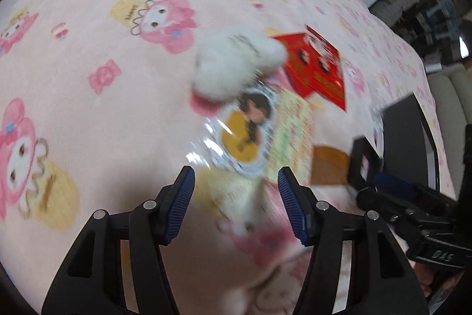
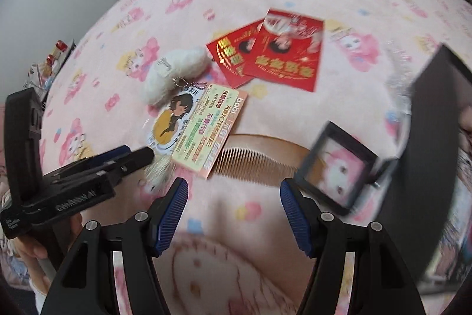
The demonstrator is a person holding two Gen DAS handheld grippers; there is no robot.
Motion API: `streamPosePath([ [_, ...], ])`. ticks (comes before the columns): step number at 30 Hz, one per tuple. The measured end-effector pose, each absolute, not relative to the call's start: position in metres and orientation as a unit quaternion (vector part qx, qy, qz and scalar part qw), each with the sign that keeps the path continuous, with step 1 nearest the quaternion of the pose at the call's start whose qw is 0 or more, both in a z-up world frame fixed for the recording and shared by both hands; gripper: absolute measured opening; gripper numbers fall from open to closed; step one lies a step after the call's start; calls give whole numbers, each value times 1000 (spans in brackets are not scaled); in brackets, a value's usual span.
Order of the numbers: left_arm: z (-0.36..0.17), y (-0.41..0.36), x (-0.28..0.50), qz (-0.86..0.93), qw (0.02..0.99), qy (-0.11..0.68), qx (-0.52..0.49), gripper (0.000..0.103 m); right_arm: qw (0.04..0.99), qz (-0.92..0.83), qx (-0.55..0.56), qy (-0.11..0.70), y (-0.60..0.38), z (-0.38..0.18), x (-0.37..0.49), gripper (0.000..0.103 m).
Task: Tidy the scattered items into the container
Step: 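Grasp the packaged card printed with a girl with the left tool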
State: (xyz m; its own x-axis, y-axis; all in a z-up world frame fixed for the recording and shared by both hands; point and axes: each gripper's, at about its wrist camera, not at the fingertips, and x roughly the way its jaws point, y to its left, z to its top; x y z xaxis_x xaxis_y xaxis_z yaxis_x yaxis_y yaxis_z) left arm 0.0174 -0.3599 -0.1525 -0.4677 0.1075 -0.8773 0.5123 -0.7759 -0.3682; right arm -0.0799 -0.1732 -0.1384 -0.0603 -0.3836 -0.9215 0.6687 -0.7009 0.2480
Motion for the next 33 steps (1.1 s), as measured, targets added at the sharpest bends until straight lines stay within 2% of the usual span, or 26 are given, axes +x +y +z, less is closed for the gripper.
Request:
streamPosePath([
  [4,-167,-382,2,-795,131,330,492,51,371,-697,601,124,-196,-162,-96,62],
  [12,-182,-379,-17,-790,108,328,506,49,373,-690,610,115,-217,-184,-112,62],
  [15,-176,-363,-9,-786,69,334,516,48,394,-673,617,105,-216,-180,-106,56],
  [17,-172,-353,0,-782,50,335,523,46,407,-663,621,94,-211,-173,-97,55],
  [22,-176,-368,-3,-783,83,339,515,46,398,-689,598,97,-204,-160,-94,55],
  [25,-182,-384,-20,-789,93,350,496,46,378,-690,609,99,-211,-174,-112,55],
  [28,-182,-385,-28,-788,101,351,495,34,385,-677,621,90,-217,-187,-120,53],
  [30,-177,-376,-29,-790,93,343,499,32,402,-665,626,68,-215,-183,-119,46],
  [33,-175,-365,-17,-789,72,346,502,32,413,-655,629,69,-209,-178,-107,46],
])
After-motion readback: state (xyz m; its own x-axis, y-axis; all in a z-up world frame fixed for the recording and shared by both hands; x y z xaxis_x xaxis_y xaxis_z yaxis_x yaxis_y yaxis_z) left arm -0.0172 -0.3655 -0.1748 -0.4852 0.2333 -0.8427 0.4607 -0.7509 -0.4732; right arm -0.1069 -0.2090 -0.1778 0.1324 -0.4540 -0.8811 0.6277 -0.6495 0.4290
